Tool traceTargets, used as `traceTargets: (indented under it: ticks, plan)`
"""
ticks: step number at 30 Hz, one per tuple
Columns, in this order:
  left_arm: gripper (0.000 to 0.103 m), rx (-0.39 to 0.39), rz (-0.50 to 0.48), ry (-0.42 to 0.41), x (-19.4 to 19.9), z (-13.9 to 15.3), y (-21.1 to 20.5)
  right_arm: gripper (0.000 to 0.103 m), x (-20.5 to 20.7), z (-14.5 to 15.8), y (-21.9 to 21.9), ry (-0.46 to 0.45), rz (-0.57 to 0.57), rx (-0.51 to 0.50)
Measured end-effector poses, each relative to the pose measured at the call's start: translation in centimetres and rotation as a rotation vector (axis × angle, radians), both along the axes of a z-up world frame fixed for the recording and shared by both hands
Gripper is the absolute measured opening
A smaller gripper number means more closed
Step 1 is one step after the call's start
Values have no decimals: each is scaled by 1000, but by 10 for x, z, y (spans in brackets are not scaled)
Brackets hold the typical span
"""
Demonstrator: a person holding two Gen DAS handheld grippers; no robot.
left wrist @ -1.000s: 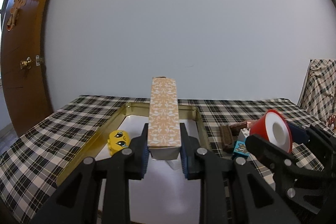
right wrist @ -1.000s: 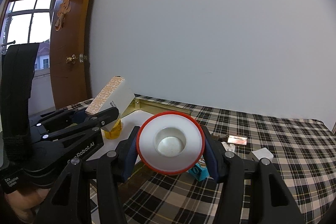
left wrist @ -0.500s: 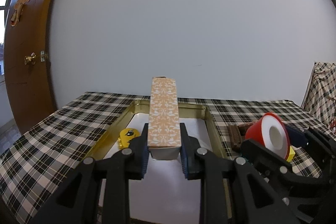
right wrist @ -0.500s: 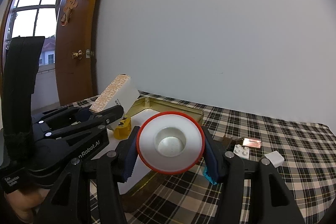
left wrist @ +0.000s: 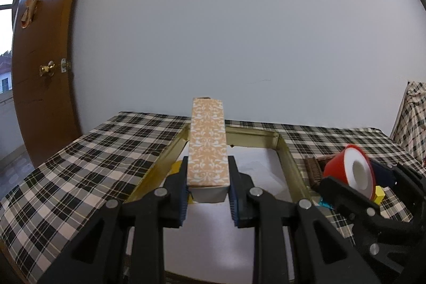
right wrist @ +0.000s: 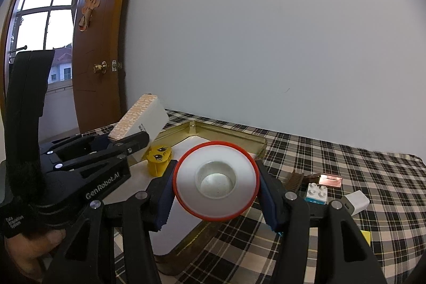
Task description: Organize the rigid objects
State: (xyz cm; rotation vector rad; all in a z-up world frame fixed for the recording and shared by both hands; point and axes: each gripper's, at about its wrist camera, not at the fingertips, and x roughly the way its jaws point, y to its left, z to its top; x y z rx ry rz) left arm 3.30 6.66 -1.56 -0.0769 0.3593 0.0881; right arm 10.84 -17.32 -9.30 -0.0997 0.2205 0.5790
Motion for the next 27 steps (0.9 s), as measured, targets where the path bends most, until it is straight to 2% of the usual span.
traceTargets:
  ticks: [13,27]
  plan:
    - [23,3,23,38,6,-3,15,58,8,0,14,26,19,-20]
    - [23,5,3,107,17,-9,26,58,12,-1,33,39,32,-61]
